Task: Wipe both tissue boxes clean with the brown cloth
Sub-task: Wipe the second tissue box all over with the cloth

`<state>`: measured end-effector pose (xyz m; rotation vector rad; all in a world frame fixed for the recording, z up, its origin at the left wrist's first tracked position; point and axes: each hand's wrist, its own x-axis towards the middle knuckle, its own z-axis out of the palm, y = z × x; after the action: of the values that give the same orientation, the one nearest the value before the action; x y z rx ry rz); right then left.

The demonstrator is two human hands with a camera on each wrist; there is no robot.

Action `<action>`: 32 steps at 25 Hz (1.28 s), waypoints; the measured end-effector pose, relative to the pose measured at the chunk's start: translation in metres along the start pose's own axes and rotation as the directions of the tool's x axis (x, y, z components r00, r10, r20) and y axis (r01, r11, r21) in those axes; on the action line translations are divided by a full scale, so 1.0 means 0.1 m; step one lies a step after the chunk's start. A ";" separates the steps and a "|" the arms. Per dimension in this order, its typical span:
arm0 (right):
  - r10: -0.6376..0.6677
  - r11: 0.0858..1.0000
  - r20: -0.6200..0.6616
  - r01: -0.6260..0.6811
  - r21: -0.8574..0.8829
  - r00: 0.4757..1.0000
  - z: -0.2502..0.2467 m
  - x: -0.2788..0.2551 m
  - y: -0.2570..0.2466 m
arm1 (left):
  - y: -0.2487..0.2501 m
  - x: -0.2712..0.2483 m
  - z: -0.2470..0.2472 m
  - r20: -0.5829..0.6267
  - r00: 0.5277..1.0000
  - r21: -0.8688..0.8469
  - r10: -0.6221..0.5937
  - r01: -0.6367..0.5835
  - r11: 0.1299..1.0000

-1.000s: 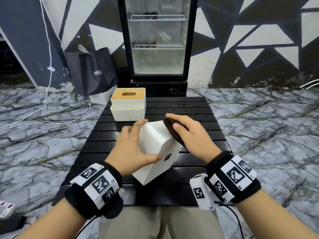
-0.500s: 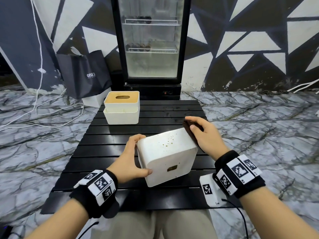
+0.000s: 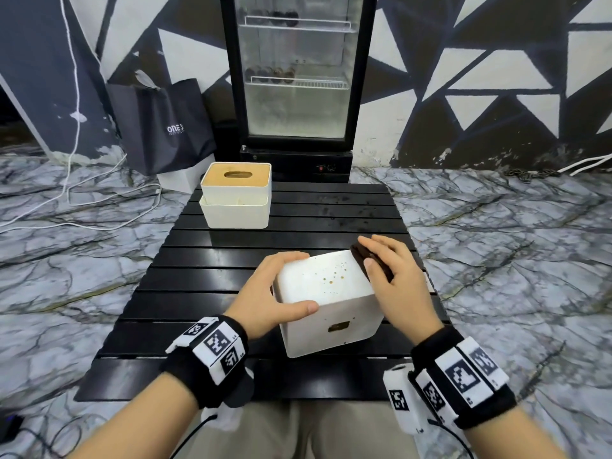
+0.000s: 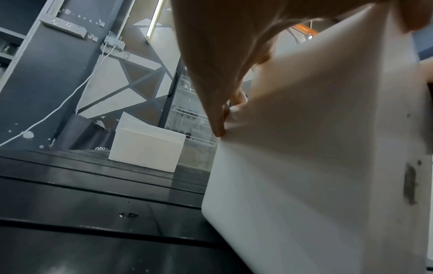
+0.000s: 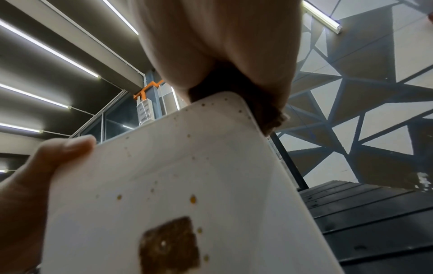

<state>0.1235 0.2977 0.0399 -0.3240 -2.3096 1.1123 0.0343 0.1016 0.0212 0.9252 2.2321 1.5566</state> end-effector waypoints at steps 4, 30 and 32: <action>0.004 1.000 0.053 -0.003 -0.024 0.999 0.00 0.13 -0.02 | -0.02 0.00 0.01 0.015 1.000 -0.008 -0.001 0.001 1.000; 0.028 0.998 0.122 -0.034 0.050 0.992 -0.08 0.11 0.00 | 0.03 -0.02 0.07 -0.028 0.999 0.006 -0.030 0.030 1.000; 0.029 0.998 0.122 -0.036 0.057 0.992 -0.07 0.13 0.00 | 0.03 -0.02 0.09 -0.045 0.999 0.009 -0.028 0.028 1.000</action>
<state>0.1171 0.3074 0.0484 -0.2796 -2.3786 1.2450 0.0415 0.1079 0.0207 0.8659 2.2744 1.5707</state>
